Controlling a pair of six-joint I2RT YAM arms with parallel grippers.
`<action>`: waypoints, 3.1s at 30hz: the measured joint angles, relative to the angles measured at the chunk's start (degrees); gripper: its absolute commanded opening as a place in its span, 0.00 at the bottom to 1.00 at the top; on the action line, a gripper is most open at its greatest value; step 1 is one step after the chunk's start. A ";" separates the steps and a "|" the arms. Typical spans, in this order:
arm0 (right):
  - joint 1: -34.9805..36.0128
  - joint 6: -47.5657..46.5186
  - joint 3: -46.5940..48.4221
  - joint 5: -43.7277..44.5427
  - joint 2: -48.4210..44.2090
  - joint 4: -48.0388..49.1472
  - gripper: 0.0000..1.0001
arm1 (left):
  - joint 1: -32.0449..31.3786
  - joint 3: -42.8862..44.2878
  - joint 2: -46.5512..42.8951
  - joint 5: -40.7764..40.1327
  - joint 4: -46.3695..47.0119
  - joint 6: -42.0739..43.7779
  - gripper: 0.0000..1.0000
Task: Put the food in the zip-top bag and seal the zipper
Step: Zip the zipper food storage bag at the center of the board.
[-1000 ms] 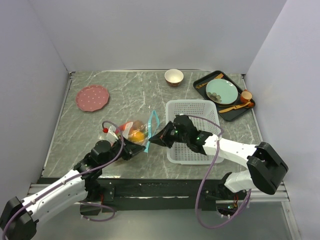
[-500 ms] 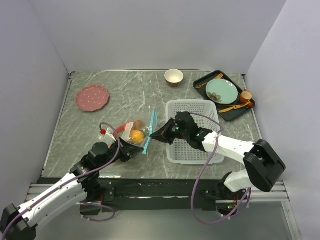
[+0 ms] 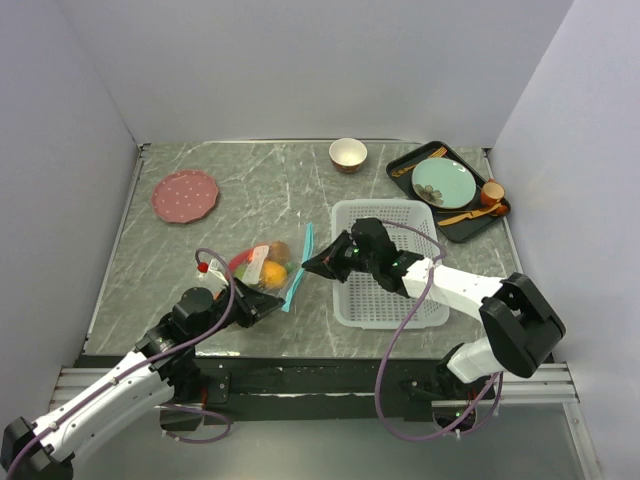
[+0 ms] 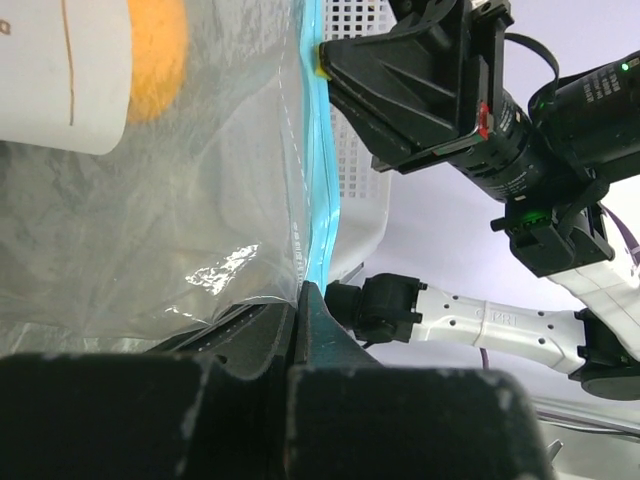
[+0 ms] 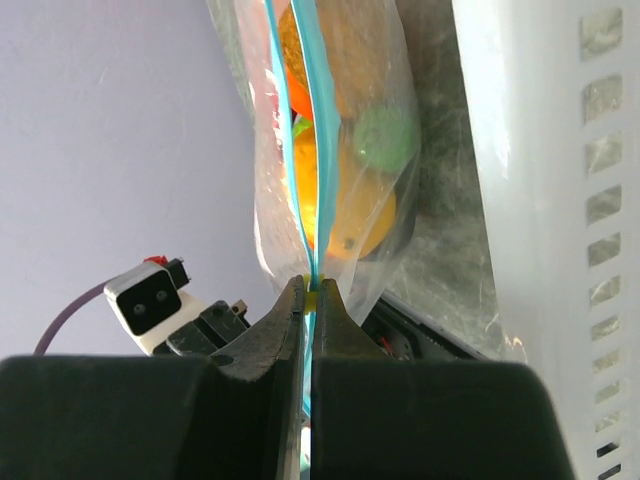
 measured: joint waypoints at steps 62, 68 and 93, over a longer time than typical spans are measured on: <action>10.10 -49.46 64.63 -3.74 26.58 -44.28 0.08 | 2.75 44.06 -0.42 -46.73 -45.16 8.26 0.99; 0.98 -40.19 41.46 -2.27 18.82 -30.51 0.01 | 2.75 40.76 1.11 -43.60 -41.72 9.16 0.99; -3.30 -30.12 22.93 2.05 15.78 -20.83 0.05 | 2.71 1.75 6.49 -6.08 3.06 -7.82 0.99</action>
